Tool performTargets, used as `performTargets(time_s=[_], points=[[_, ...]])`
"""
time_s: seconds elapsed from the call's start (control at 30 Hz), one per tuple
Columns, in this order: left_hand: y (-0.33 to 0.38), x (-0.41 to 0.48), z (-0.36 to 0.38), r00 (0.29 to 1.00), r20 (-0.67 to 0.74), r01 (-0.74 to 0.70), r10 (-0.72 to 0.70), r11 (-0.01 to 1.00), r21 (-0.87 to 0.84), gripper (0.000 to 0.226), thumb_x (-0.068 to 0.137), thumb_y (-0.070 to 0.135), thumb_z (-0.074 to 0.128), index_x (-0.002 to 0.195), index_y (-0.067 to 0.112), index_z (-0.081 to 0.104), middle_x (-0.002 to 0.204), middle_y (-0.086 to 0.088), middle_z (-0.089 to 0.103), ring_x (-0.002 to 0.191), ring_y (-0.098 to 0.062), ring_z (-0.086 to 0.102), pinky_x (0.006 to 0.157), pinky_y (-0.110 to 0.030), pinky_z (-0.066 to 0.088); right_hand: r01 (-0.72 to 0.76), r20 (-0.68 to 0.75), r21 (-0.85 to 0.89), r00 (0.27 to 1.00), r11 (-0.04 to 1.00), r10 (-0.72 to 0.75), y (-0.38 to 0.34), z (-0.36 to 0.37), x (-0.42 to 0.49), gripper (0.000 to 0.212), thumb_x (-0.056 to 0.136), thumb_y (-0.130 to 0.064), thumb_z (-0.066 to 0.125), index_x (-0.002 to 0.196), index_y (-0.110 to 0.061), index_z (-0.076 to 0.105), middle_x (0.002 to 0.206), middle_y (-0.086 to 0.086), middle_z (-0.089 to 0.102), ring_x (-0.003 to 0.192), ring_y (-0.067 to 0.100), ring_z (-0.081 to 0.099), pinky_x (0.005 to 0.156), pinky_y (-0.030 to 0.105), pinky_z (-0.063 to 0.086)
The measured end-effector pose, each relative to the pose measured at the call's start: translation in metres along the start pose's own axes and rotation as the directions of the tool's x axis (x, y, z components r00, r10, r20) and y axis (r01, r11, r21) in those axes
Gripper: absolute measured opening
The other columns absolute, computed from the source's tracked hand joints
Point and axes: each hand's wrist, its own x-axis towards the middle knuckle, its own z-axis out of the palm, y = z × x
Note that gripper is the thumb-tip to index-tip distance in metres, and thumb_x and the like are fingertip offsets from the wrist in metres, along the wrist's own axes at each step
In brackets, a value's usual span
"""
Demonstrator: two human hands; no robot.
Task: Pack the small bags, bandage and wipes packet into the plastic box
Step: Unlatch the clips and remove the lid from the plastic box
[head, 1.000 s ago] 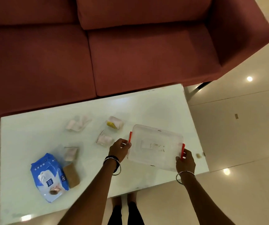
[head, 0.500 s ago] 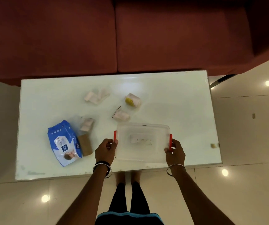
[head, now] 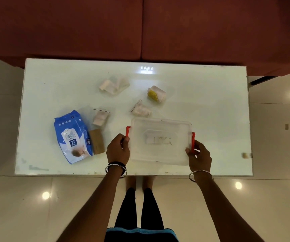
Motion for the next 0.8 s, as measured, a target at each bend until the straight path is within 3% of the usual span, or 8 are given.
performTargets(time_s=[0.17,0.3,0.37,0.53,0.63,0.7,0.73,0.8], points=[[-0.013,0.011,0.007,0.991,0.047,0.128,-0.123,0.984,-0.124,0.021,0.098,0.011,0.049,0.092,0.003,0.066,0.079,-0.008,0.065,0.074,-0.032,0.066,0.068,-0.045,0.06,0.009,0.015,0.075,1.0,0.997,-0.01,0.011,-0.002,0.003,0.042,0.083,-0.012,0.073,0.124,-0.015,0.065,0.108,0.0,0.07,0.086,0.014,0.066,0.076,0.019,0.049],[-0.021,0.019,0.012,0.972,0.126,0.226,-0.199,0.94,-0.254,0.017,0.099,0.016,0.049,0.094,0.011,0.064,0.088,-0.01,0.066,0.08,-0.028,0.066,0.07,-0.043,0.061,-0.1,0.086,0.313,0.993,0.944,0.077,0.025,-0.004,0.006,0.036,0.086,-0.014,0.071,0.122,-0.016,0.068,0.104,-0.001,0.075,0.095,0.016,0.07,0.083,0.036,0.057],[-0.027,0.022,0.015,0.966,0.16,0.241,-0.204,0.935,-0.261,0.017,0.099,0.018,0.049,0.097,0.011,0.064,0.091,-0.011,0.066,0.082,-0.028,0.066,0.072,-0.043,0.061,-0.102,0.091,0.391,0.993,0.915,0.072,0.031,-0.002,0.008,0.033,0.089,-0.016,0.068,0.122,-0.014,0.068,0.1,-0.002,0.076,0.092,0.015,0.068,0.08,0.037,0.058],[-0.039,0.028,0.023,0.957,0.202,0.261,-0.207,0.919,-0.296,0.02,0.1,0.021,0.048,0.103,0.012,0.065,0.092,-0.008,0.067,0.083,-0.025,0.066,0.071,-0.035,0.059,-0.184,-0.022,0.387,0.978,0.903,0.209,0.049,0.013,0.016,0.018,0.091,-0.011,0.062,0.102,-0.004,0.075,0.075,0.008,0.07,0.07,0.021,0.063,0.07,0.036,0.056],[-0.046,0.032,0.028,0.95,0.213,0.291,-0.229,0.898,-0.331,0.021,0.1,0.021,0.048,0.104,0.013,0.067,0.098,-0.014,0.07,0.087,-0.03,0.068,0.078,-0.043,0.06,-0.255,0.042,0.311,0.966,0.916,0.255,0.057,0.025,0.02,0.017,0.08,-0.006,0.069,0.075,0.01,0.066,0.062,0.009,0.047,0.063,0.023,0.037,0.062,0.034,0.038],[-0.049,0.033,0.029,0.946,0.225,0.304,-0.234,0.884,-0.356,0.021,0.1,0.02,0.049,0.104,0.012,0.068,0.1,-0.017,0.07,0.088,-0.031,0.068,0.079,-0.045,0.06,-0.298,0.026,0.285,0.953,0.911,0.303,0.057,0.029,0.023,0.019,0.077,-0.002,0.07,0.059,-0.002,0.066,0.051,0.003,0.043,0.061,0.02,0.032,0.057,0.03,0.033],[-0.051,0.033,0.029,0.945,0.23,0.305,-0.232,0.881,-0.363,0.021,0.1,0.019,0.049,0.104,0.01,0.068,0.1,-0.018,0.07,0.088,-0.031,0.068,0.079,-0.046,0.059,-0.323,0.008,0.276,0.943,0.905,0.334,0.056,0.028,0.025,0.022,0.077,-0.002,0.071,0.056,-0.011,0.068,0.045,-0.004,0.047,0.057,0.019,0.035,0.054,0.026,0.036],[-0.052,0.034,0.028,0.944,0.244,0.302,-0.221,0.877,-0.373,0.02,0.099,0.018,0.05,0.101,0.011,0.069,0.096,-0.016,0.07,0.086,-0.029,0.068,0.078,-0.045,0.06,-0.375,-0.042,0.373,0.907,0.849,0.419,0.049,0.023,0.025,0.008,0.078,-0.004,0.072,0.076,-0.011,0.076,0.055,-0.002,0.063,0.055,0.022,0.052,0.055,0.026,0.05]])
